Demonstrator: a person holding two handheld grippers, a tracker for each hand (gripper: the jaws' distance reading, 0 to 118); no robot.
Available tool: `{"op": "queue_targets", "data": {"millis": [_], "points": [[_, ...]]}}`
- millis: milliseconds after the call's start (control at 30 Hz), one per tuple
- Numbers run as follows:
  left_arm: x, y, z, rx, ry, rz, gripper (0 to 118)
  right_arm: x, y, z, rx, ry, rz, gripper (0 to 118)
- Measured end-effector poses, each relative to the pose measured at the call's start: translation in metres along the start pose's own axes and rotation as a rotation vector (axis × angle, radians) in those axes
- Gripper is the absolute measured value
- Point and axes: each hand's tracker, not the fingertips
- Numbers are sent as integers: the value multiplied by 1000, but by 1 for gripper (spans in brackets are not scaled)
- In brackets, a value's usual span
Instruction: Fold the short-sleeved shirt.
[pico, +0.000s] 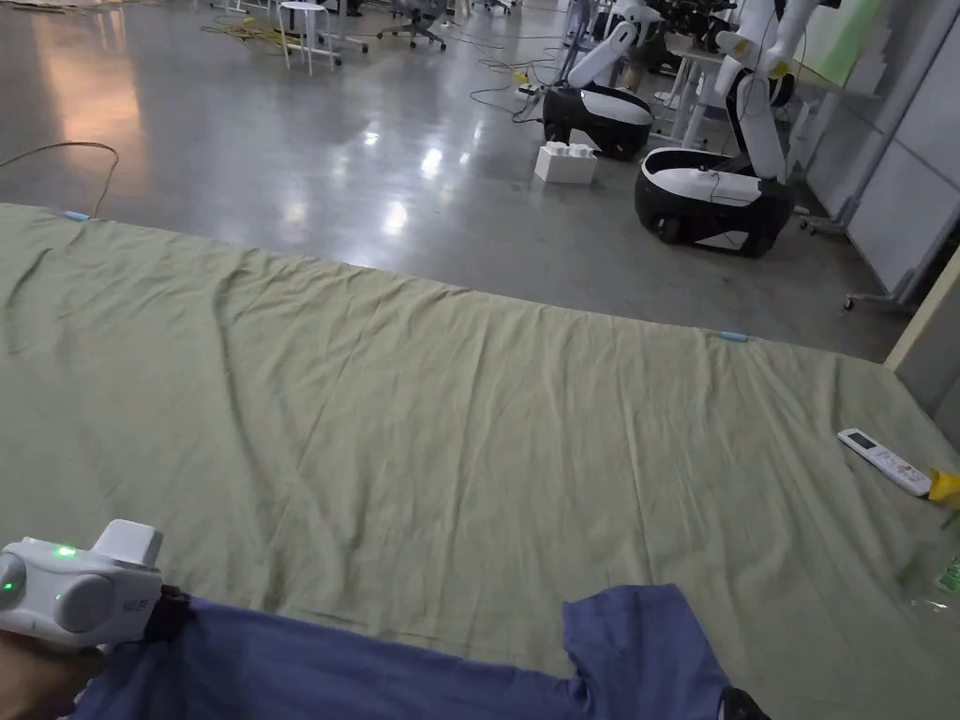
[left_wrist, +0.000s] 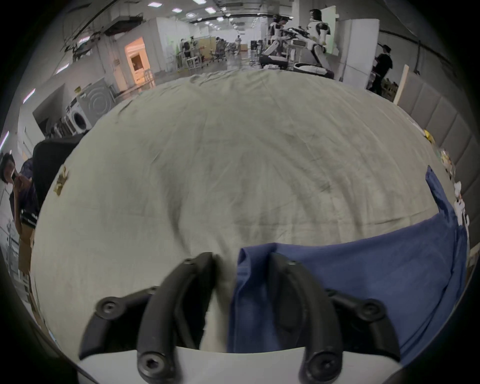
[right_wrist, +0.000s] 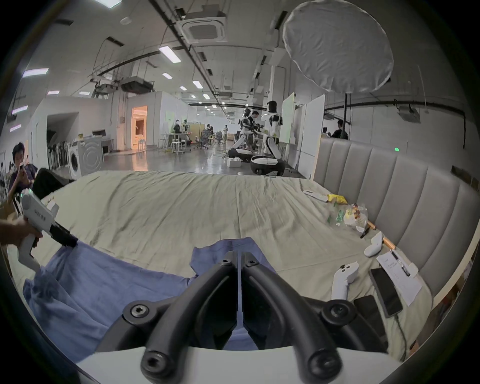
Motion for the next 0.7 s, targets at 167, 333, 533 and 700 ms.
{"op": "queue_targets", "data": {"millis": [167, 333, 533, 700], "points": [[6, -3, 4, 13, -15, 23, 6, 17, 5, -30, -94, -5, -53, 10], [0, -7, 21, 50, -32, 34, 5, 50, 17, -92, -322, 5, -87, 61], [-7, -13, 49, 118, -61, 77, 5, 71, 10, -174, -564, 33, -56, 70], [-9, -21, 67, 152, -70, 84, 5, 60, -8, -215, -669, 17, 34, 75]]}}
